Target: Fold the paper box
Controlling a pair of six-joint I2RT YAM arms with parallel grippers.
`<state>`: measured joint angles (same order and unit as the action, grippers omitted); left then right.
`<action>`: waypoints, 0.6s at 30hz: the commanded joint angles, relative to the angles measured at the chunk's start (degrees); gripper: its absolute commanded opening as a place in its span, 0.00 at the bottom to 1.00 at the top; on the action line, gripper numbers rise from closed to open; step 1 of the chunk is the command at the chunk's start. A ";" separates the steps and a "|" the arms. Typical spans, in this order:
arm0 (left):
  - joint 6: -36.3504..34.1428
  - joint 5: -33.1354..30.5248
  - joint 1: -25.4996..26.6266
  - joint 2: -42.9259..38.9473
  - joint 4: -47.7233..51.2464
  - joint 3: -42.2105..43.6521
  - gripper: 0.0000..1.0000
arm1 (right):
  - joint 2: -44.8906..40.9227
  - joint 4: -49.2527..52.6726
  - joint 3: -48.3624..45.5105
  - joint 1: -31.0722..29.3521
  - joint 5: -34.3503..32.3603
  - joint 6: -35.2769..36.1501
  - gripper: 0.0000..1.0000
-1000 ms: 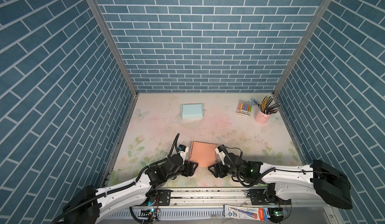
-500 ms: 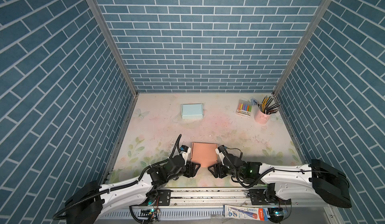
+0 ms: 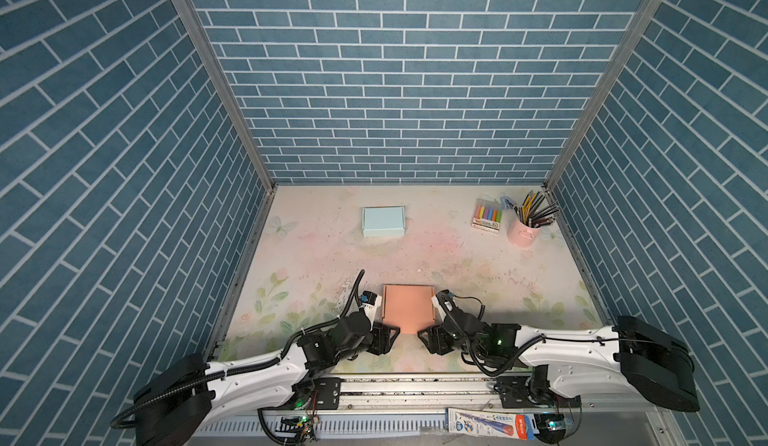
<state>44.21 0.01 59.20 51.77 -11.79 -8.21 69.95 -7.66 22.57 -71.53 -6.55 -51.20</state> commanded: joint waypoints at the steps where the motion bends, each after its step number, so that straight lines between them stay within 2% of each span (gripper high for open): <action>1: 0.96 -1.91 0.33 -0.46 -1.08 0.74 0.65 | 0.74 1.51 1.30 -0.40 -2.45 -1.52 0.65; 18: 0.31 -2.12 0.35 1.41 -0.96 -0.49 0.58 | 3.32 3.96 4.94 -0.39 -3.46 1.18 0.61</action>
<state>44.53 -1.21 59.24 52.45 -11.97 -8.08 72.36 -4.80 25.93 -71.59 -8.75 -50.65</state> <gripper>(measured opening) 0.580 0.611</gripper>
